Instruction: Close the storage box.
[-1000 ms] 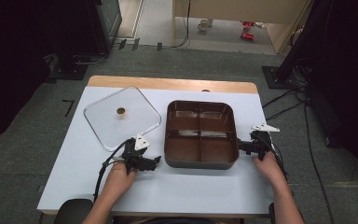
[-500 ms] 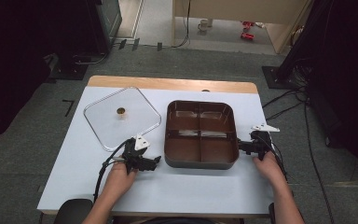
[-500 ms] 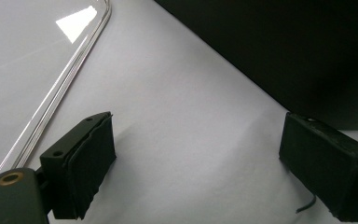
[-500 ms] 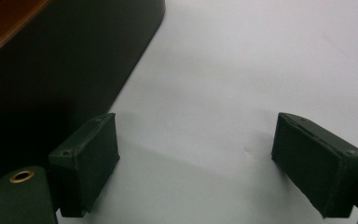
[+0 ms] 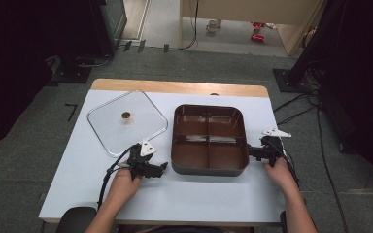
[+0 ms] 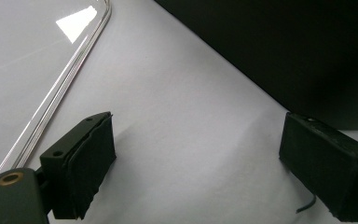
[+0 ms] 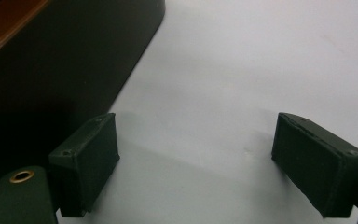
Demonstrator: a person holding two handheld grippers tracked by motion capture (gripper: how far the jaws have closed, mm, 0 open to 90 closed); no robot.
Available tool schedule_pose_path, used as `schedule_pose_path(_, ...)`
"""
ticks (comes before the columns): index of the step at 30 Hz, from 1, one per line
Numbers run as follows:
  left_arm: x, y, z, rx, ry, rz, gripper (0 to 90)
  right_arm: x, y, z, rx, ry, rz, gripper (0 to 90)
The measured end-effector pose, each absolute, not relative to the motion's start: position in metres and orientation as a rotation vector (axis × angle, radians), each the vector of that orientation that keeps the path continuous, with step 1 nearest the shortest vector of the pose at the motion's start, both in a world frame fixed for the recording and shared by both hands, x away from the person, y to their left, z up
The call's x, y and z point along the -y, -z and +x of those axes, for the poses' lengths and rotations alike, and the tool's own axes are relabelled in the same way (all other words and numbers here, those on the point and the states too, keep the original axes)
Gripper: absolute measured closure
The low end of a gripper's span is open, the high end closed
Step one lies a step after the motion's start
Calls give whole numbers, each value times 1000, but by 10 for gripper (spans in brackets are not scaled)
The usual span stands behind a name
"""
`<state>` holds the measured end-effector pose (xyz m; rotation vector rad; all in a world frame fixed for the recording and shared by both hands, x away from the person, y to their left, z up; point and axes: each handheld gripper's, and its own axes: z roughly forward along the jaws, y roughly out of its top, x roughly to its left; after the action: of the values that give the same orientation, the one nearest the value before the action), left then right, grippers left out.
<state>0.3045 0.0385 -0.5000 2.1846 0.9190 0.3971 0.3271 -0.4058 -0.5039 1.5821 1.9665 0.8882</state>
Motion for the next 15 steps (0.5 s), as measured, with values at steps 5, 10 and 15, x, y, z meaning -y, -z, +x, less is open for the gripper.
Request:
schedule_pose_path(5,-39,500,305,-920,-396,2185,104,406,504,327,-1966,-888,1582,142)
schedule_pose_path(10,-33,497,306,-958,-390,2215,96,406,504,327,-1967,-888,1582,142)
schedule_pose_path(15,-31,493,307,-969,-374,2247,98,406,504,327,-1967,-888,1582,142)
